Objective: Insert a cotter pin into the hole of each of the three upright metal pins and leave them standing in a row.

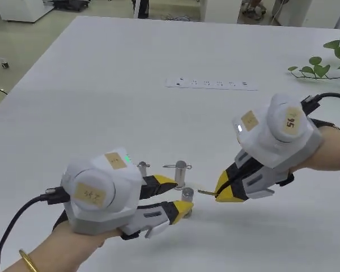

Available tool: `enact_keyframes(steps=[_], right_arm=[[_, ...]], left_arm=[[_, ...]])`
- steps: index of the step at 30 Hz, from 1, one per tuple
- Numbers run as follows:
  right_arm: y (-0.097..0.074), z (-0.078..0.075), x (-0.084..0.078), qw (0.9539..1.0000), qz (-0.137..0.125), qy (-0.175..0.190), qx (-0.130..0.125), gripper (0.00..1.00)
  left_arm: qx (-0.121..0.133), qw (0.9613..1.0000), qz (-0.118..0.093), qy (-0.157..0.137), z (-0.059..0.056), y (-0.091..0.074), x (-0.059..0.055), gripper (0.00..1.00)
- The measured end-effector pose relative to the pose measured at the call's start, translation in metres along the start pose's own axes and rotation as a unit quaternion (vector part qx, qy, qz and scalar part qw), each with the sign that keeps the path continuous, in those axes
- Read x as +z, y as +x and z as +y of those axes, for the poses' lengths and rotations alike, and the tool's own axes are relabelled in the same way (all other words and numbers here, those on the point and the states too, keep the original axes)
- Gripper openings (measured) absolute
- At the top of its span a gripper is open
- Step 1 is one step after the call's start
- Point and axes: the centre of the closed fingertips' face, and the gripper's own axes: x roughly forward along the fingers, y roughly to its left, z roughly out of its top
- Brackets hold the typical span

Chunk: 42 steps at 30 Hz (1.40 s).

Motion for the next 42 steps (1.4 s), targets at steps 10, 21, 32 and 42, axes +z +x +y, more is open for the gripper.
enact_keyframes(steps=[10, 21, 32, 42], right_arm=[[0.011, -0.007, -0.012, 0.9995, 0.031, -0.012, 0.003, 0.03], [0.016, -0.008, -0.012, 0.9991, 0.039, -0.018, 0.008, 0.03], [0.016, -0.011, -0.007, 0.9981, 0.048, -0.037, 0.009, 0.03], [0.014, -0.011, -0.005, 0.9971, 0.057, -0.051, 0.007, 0.03]], left_arm=[[0.002, 0.9999, 0.013, 0.003, 0.002, 0.01, -0.006, 0.21], [-0.004, 0.9998, 0.02, 0.008, -0.001, 0.017, -0.008, 0.15], [-0.003, 0.9997, 0.023, 0.01, 0.001, 0.017, -0.01, 0.12], [-0.004, 0.9997, 0.022, 0.008, 0.002, 0.018, -0.01, 0.11]])
